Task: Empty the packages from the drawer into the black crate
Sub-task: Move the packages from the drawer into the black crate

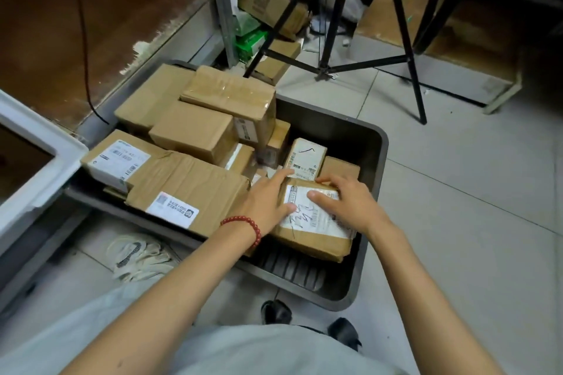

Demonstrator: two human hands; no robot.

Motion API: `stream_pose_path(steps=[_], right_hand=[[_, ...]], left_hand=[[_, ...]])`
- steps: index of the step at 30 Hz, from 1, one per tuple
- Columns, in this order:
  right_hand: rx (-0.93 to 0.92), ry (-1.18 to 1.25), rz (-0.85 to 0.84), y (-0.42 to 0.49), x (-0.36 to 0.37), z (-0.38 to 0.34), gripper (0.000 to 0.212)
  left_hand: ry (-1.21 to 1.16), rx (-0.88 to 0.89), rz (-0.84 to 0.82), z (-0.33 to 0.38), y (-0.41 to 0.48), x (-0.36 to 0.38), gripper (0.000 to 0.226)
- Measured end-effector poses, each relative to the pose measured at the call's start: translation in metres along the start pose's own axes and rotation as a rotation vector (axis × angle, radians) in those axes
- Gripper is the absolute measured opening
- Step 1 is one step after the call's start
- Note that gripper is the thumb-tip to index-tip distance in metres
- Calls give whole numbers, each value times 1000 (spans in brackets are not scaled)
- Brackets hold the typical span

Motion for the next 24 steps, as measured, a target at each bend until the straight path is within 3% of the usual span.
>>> stream_pose_path(steps=[11,14,18,24], right_hand=[[88,-189,-242,-1,52,11,49],[103,-241,-232,-5,63,13,48],[90,-388,-176,-2,70,10,53],[93,-397,-86,0,69,6,59]], left_hand=[[177,-126,-194,-20,-14,45,73],[273,-142,-177,-22,-20,56,77],[779,32,-41,-3,-22,54,64],[849,16,-16,-7,-17,50,63]])
Point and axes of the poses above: each hand's wrist, its own y-axis towards the middle knuckle, its own x-axis out of the palm, z = x × y, the point moved 4 cm from there along y, towards the middle knuckle, and after that the axes turned 9 degrees about -z, right-handed, at the moved point
